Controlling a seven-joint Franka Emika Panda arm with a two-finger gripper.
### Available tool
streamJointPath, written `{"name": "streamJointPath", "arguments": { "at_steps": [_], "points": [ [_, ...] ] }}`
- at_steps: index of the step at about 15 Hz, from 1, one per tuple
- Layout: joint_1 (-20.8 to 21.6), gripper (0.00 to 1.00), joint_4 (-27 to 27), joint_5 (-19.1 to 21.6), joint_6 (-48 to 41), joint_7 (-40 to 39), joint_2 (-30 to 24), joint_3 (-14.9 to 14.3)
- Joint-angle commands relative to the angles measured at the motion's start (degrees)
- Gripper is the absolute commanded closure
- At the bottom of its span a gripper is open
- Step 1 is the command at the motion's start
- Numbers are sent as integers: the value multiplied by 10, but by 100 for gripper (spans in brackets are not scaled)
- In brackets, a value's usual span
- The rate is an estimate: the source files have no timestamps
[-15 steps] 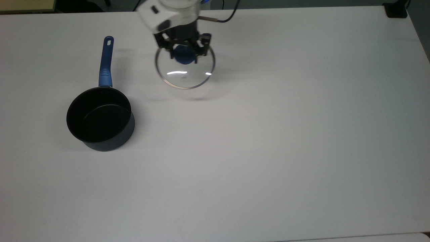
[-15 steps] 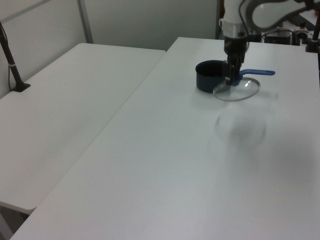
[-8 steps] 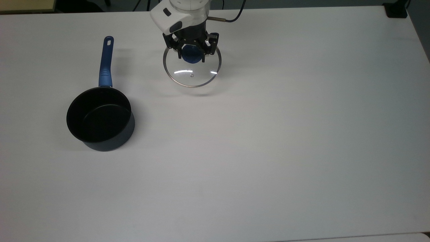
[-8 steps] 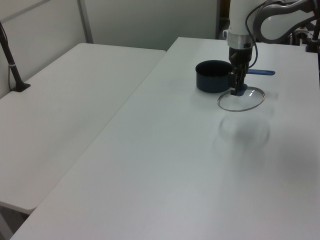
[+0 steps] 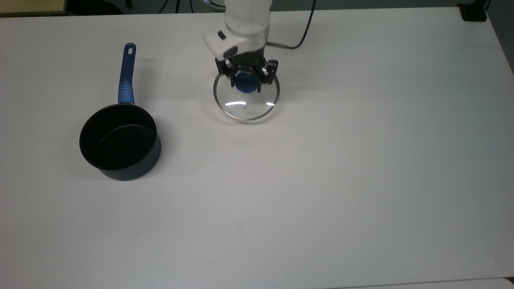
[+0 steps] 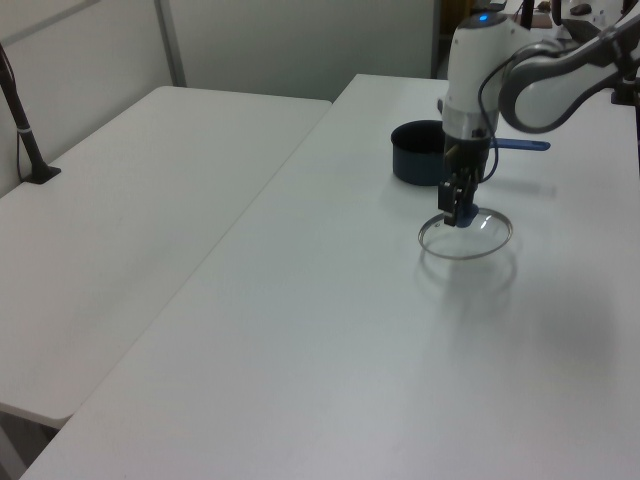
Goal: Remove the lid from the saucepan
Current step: 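Lower the held glass lid flat onto the table, then open the gripper, release the knob and raise the arm away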
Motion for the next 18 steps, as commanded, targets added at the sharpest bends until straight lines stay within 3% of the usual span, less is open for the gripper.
{"name": "streamJointPath", "arguments": {
  "at_steps": [1,18],
  "points": [
    [1,61,0,-2,21,30,17,4],
    [0,56,13,-26,23,35,72,23]
  ]
}}
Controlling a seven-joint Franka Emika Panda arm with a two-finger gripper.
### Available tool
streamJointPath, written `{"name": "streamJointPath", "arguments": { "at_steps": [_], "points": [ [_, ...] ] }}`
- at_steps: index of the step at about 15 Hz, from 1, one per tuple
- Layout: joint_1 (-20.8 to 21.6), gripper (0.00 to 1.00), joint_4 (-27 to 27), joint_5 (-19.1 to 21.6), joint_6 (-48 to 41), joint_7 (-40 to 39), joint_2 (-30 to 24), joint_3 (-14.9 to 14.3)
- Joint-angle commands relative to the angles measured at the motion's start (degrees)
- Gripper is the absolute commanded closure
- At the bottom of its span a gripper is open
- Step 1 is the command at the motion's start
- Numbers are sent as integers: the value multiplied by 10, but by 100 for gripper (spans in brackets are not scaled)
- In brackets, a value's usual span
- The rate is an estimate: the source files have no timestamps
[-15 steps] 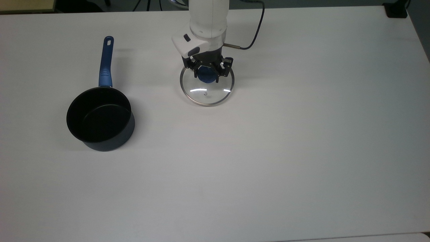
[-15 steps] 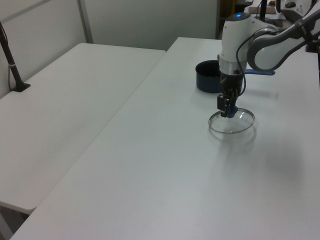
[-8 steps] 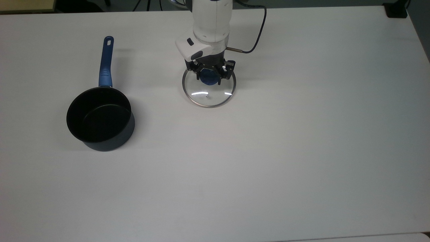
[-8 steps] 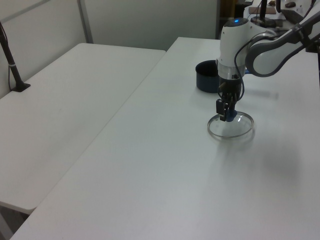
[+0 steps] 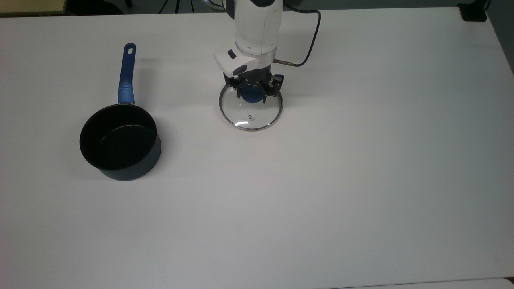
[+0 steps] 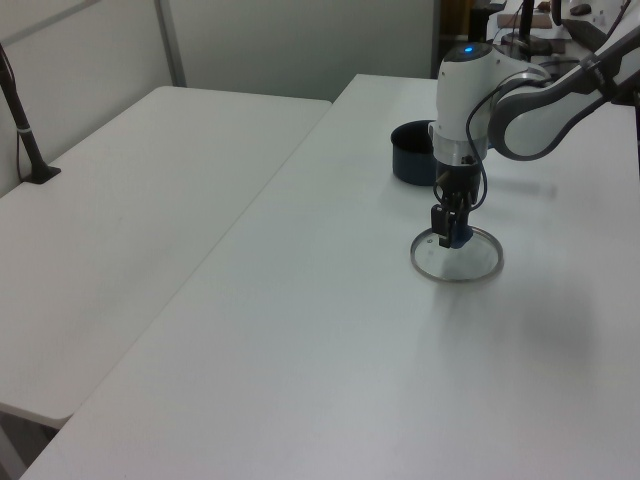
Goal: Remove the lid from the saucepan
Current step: 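Open the gripper, release the knob and raise the arm away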
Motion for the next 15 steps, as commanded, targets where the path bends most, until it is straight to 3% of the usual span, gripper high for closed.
{"name": "streamJointPath", "arguments": {
  "at_steps": [1,4,8,12,15],
  "points": [
    [0,49,6,-14,2,10,27,6],
    [-1,3,6,-14,-5,9,28,6],
    [-6,0,21,-14,-43,6,14,7],
    [-28,0,27,-4,-135,-52,-62,7],
    [-60,0,88,2,-207,-88,-71,7]
  ]
}}
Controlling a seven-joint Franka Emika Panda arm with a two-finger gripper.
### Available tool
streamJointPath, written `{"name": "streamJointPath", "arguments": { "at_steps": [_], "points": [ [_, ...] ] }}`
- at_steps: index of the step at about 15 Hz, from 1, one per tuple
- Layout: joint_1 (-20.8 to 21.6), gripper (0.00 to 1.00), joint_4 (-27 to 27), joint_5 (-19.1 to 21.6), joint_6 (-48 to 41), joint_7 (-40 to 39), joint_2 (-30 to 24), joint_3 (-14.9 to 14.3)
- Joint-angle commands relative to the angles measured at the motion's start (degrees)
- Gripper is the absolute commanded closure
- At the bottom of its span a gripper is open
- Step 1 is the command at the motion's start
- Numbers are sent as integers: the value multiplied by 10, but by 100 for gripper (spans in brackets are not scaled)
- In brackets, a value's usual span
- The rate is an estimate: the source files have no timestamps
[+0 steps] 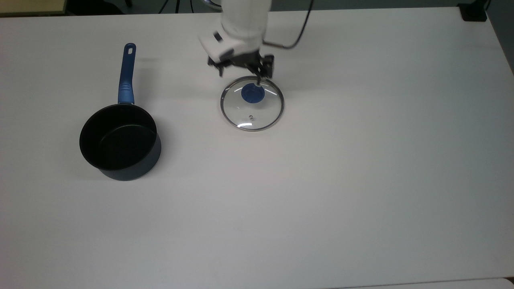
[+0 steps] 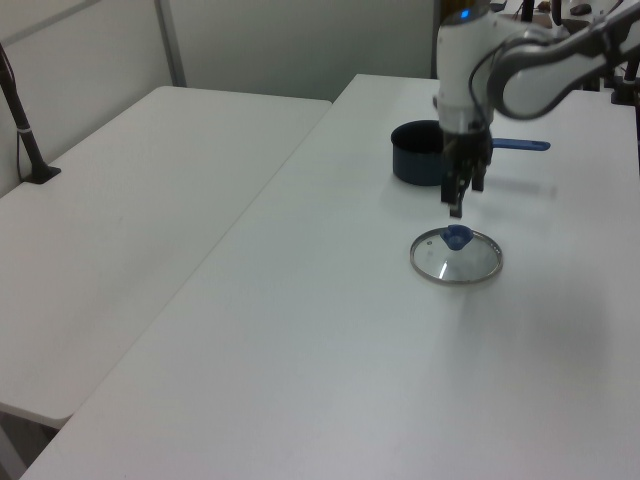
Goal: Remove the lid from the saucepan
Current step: 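Open the gripper, release the knob and raise the arm away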
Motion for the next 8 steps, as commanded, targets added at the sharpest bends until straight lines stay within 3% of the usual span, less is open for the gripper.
{"name": "streamJointPath", "arguments": {
  "at_steps": [1,3,5,8],
  "points": [
    [-45,0,67,21,-91,-76,-22,5],
    [-78,0,141,65,-176,-161,-22,-5],
    [-93,0,200,72,-245,-208,-27,-33],
    [-90,0,212,68,-252,-209,-37,-48]
  ]
}}
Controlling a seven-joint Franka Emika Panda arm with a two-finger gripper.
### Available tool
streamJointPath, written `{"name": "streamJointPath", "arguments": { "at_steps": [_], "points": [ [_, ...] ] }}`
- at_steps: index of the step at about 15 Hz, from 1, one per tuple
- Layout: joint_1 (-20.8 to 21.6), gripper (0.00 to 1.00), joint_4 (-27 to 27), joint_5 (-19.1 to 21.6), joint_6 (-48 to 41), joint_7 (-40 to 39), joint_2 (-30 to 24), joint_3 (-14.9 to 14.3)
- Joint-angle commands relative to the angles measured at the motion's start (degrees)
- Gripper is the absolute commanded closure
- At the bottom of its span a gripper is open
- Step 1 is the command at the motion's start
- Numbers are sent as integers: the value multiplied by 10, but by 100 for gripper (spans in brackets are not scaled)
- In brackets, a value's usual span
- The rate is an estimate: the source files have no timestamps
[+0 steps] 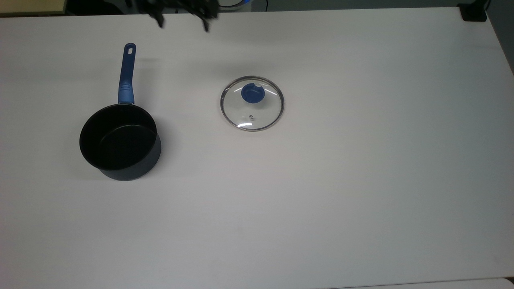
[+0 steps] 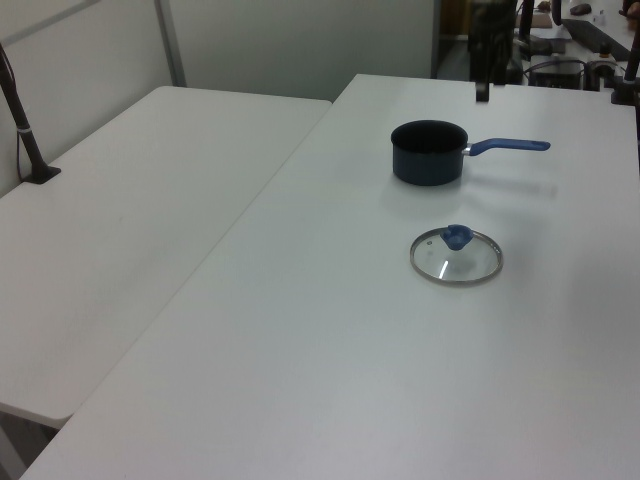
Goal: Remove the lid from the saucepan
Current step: 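Open the gripper, release the knob and raise the arm away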
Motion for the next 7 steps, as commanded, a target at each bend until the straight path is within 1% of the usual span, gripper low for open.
{"name": "streamJointPath", "arguments": {
  "at_steps": [1,5,7],
  "points": [
    [13,0,9,5,-13,-11,-1,-4],
    [12,0,11,5,-13,-11,-1,-7],
    [14,0,11,-3,-11,-11,1,-7]
  ]
}}
